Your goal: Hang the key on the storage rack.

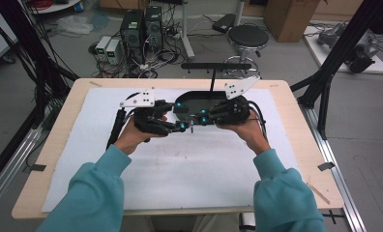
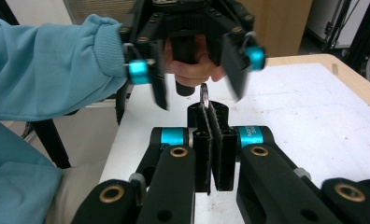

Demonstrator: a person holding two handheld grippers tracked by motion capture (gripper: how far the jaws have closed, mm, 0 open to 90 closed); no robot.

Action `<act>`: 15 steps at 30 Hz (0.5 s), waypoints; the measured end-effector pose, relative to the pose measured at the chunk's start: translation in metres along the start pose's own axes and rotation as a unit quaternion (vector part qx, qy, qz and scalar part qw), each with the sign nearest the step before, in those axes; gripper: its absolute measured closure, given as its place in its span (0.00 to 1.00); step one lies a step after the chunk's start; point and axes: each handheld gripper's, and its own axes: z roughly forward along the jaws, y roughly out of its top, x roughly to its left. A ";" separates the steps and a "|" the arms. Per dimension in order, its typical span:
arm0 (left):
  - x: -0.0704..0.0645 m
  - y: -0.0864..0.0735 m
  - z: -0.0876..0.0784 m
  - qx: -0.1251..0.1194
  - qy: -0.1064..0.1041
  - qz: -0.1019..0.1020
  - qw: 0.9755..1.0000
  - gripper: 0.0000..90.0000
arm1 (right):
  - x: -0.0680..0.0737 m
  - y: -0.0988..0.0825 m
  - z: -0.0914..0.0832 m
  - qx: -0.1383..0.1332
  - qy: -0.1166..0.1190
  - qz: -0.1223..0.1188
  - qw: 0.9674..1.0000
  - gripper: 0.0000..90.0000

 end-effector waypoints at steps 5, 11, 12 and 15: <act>0.001 -0.003 -0.003 0.010 0.027 -0.008 1.000 0.02 | 0.001 0.000 -0.002 0.002 -0.003 -0.001 1.000 0.99; 0.000 -0.006 -0.012 0.022 0.050 -0.011 0.998 0.02 | 0.000 -0.001 -0.009 0.007 -0.014 0.004 1.000 0.99; -0.001 -0.008 -0.015 0.024 0.055 -0.007 0.998 0.02 | 0.000 -0.001 -0.009 0.007 -0.014 0.004 1.000 0.99; -0.003 -0.014 -0.025 0.028 0.077 -0.007 0.997 0.02 | -0.002 -0.001 -0.013 0.005 -0.022 0.002 1.000 0.99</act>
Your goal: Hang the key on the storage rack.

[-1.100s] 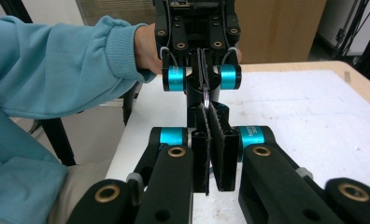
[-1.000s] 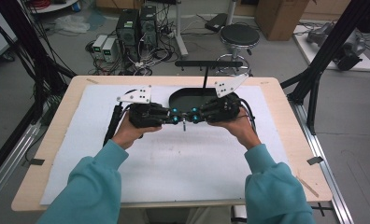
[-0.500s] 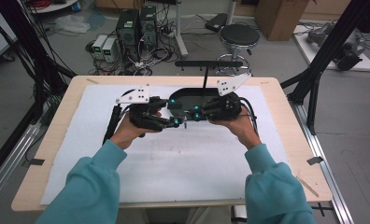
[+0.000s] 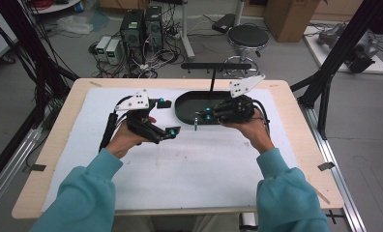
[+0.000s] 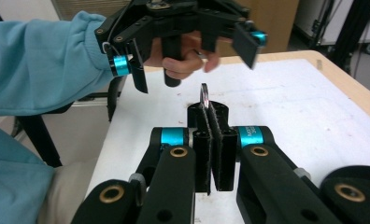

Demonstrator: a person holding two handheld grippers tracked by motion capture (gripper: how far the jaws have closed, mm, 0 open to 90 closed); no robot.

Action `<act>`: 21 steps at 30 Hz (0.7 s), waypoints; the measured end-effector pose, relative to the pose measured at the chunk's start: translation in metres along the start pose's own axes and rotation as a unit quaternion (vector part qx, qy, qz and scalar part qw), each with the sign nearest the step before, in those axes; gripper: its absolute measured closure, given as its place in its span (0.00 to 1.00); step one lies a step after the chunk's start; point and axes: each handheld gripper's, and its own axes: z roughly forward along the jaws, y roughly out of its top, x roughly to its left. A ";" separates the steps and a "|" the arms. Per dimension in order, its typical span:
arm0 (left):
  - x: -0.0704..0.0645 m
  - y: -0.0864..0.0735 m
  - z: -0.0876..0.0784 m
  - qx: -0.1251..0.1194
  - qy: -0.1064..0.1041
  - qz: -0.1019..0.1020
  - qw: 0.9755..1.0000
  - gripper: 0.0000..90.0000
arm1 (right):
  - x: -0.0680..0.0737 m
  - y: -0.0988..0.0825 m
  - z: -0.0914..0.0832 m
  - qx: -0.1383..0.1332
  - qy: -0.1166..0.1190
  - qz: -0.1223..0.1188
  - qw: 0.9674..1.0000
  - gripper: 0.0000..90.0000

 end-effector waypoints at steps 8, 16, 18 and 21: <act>-0.002 -0.028 -0.041 0.009 0.065 -0.005 0.998 0.02 | -0.010 -0.004 -0.019 -0.006 -0.036 0.017 0.999 0.99; -0.008 -0.068 -0.083 0.013 0.131 -0.008 0.991 0.02 | -0.022 -0.002 -0.031 0.003 -0.066 0.029 0.997 0.99; -0.011 -0.078 -0.091 0.002 0.141 -0.012 0.990 0.02 | -0.028 0.001 -0.035 0.007 -0.074 0.036 0.997 0.99; -0.016 -0.090 -0.102 -0.003 0.161 -0.014 0.987 0.02 | -0.032 0.004 -0.038 0.014 -0.079 0.036 0.996 0.99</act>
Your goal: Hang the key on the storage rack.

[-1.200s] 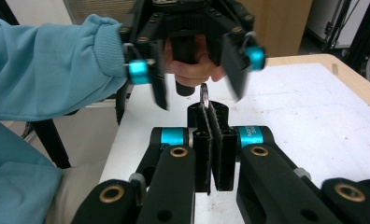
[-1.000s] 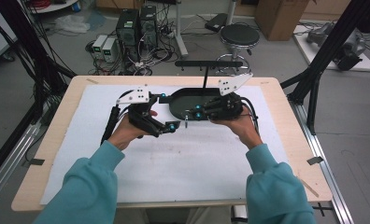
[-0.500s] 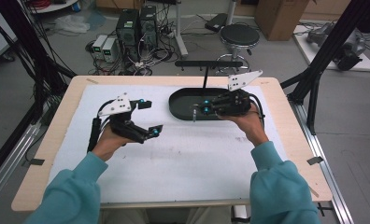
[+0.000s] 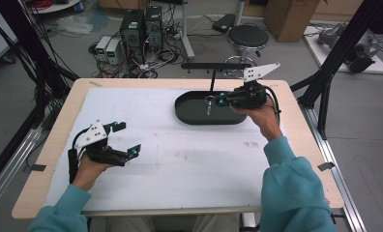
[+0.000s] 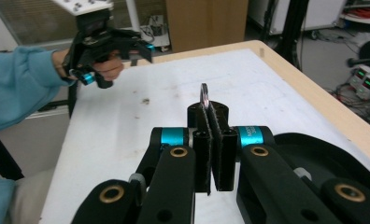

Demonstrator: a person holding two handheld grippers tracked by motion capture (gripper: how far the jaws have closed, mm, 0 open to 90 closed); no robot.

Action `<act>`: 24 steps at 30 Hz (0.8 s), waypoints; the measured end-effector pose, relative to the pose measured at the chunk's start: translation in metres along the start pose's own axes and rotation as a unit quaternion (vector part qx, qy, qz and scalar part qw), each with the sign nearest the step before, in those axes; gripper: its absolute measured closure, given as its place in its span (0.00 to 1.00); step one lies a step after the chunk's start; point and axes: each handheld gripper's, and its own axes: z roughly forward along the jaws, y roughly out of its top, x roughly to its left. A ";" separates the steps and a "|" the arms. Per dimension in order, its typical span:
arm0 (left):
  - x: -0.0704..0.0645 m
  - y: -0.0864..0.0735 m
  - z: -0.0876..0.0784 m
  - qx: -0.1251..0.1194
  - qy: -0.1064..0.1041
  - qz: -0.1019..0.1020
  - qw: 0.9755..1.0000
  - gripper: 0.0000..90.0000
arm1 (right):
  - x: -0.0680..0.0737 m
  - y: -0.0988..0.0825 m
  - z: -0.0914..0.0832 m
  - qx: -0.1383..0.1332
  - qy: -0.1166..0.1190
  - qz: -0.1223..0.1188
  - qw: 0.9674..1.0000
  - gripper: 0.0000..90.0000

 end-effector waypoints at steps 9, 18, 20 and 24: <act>0.002 -0.036 -0.028 -0.024 0.051 -0.020 0.998 0.02 | -0.024 0.014 -0.017 0.010 -0.041 0.007 0.999 0.99; 0.006 -0.045 -0.034 -0.023 0.068 -0.023 0.997 0.02 | -0.044 0.024 -0.029 0.031 -0.066 0.023 0.997 0.99; 0.007 -0.047 -0.036 -0.028 0.073 -0.029 0.997 0.02 | -0.045 0.027 -0.030 0.030 -0.067 0.028 0.997 0.99; 0.008 -0.048 -0.036 -0.024 0.078 -0.027 0.996 0.02 | -0.054 0.033 -0.032 0.051 -0.079 0.024 0.995 0.99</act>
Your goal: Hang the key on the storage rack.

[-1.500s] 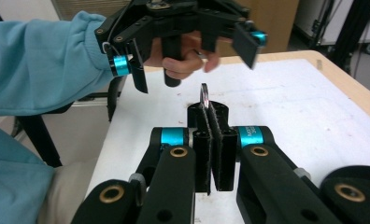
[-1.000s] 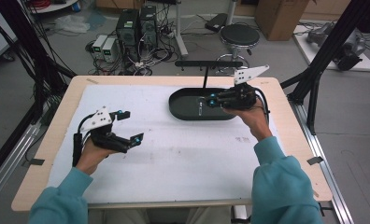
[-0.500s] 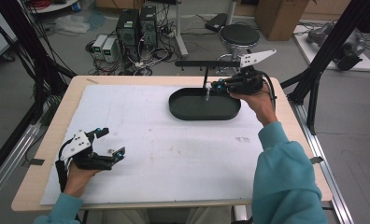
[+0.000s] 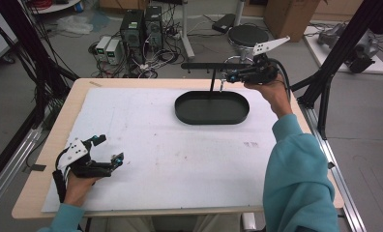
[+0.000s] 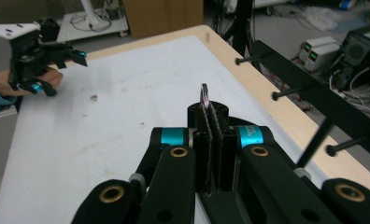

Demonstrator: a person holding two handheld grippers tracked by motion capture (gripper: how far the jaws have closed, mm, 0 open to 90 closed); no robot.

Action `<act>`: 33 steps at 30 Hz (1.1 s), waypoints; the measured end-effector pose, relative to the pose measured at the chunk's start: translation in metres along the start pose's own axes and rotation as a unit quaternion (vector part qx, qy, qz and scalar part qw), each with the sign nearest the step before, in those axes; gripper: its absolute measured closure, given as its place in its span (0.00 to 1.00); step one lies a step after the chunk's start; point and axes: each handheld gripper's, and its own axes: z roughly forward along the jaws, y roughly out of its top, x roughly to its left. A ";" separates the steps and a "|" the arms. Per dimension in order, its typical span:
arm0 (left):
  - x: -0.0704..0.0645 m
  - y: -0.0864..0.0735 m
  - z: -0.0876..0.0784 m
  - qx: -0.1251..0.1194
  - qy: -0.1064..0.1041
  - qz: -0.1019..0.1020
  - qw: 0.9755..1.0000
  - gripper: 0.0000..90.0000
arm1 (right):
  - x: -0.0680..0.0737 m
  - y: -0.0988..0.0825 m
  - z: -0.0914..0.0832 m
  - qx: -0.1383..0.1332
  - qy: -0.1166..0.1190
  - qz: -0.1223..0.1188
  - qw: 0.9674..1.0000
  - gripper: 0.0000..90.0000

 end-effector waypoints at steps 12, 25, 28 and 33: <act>0.002 -0.004 0.003 -0.014 0.004 -0.006 1.000 0.02 | -0.027 0.010 0.002 0.040 -0.026 0.004 0.999 0.99; 0.003 -0.011 0.001 -0.021 0.009 -0.016 1.000 0.02 | -0.042 0.008 0.020 0.094 -0.056 0.007 0.994 0.99; 0.002 -0.011 0.001 -0.023 0.007 -0.013 1.000 0.02 | -0.043 0.007 0.022 0.098 -0.058 0.010 0.993 0.99; 0.002 -0.011 0.001 -0.023 0.011 -0.009 1.000 0.02 | -0.048 0.004 0.024 0.109 -0.068 0.014 0.992 0.99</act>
